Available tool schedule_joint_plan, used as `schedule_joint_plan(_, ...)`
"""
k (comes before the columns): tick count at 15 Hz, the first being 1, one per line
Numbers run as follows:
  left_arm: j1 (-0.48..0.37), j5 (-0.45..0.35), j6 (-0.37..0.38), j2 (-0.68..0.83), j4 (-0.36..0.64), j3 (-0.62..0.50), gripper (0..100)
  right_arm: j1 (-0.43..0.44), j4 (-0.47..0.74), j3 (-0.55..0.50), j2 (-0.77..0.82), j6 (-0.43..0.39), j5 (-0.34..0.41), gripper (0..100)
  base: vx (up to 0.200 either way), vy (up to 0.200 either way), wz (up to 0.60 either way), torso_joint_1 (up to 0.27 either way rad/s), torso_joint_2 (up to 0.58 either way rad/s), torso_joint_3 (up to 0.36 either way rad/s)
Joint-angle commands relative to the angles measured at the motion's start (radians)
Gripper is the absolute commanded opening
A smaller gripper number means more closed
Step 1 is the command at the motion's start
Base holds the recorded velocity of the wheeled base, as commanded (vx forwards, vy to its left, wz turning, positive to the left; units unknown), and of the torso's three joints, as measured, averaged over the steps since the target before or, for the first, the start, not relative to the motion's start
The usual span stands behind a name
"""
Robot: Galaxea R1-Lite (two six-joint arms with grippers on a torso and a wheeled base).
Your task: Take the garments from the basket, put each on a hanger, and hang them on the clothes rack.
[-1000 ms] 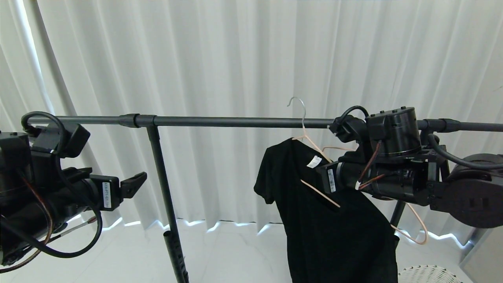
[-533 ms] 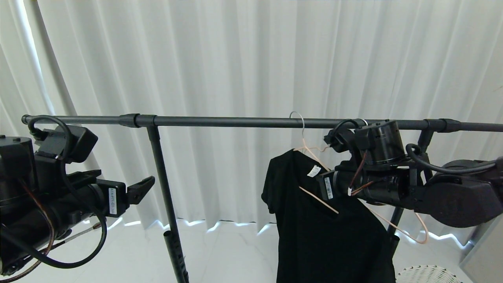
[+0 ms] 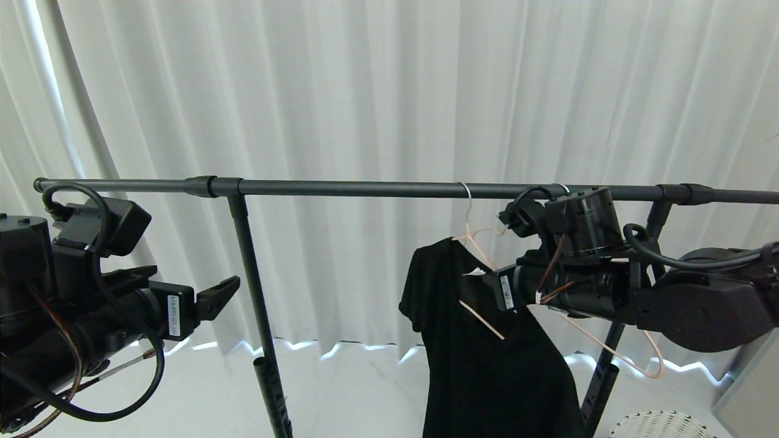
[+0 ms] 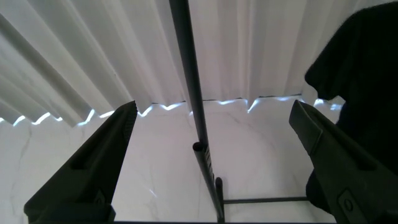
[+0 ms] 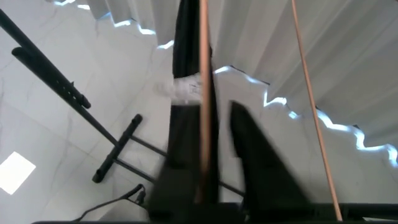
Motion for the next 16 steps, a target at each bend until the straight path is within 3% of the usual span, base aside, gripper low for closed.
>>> schedule_joint_plan(1,0.001,0.0,-0.001,-0.001,0.001,0.005,100,0.002,0.001,0.007,-0.03,0.0,-0.002,100,0.0,0.0,0.0,0.0,0.0,0.0)
schedule_joint_plan(4,0.001,0.0,0.001,-0.001,0.0,0.017,100,0.002,0.098,0.016,-0.155,-0.008,-0.029,100,0.0,0.0,0.0,0.0,0.0,0.0)
schedule_joint_plan(8,0.001,0.002,0.003,-0.018,0.001,0.028,100,0.022,0.452,0.024,-0.374,-0.042,-0.106,100,0.0,0.0,0.0,0.0,0.0,0.0)
schedule_joint_plan(9,0.001,0.005,0.003,-0.018,0.0,0.028,100,0.02,0.515,0.044,-0.419,-0.078,-0.16,100,0.0,0.0,0.0,0.0,0.0,0.0)
schedule_joint_plan(11,0.003,0.005,0.003,-0.019,0.0,0.028,100,-0.029,0.527,0.134,-0.486,-0.177,-0.26,100,-0.2,0.0,0.0,-0.002,0.0,0.002)
schedule_joint_plan(13,0.004,0.005,0.003,-0.019,0.0,0.028,100,-0.085,0.527,0.205,-0.54,-0.253,-0.272,100,-0.2,0.0,0.0,0.012,0.0,-0.002)
schedule_joint_plan(16,0.012,0.006,0.003,-0.038,0.001,0.035,100,-0.155,0.527,0.258,-0.606,-0.302,-0.273,100,-0.2,0.0,0.0,-0.007,0.0,0.004)
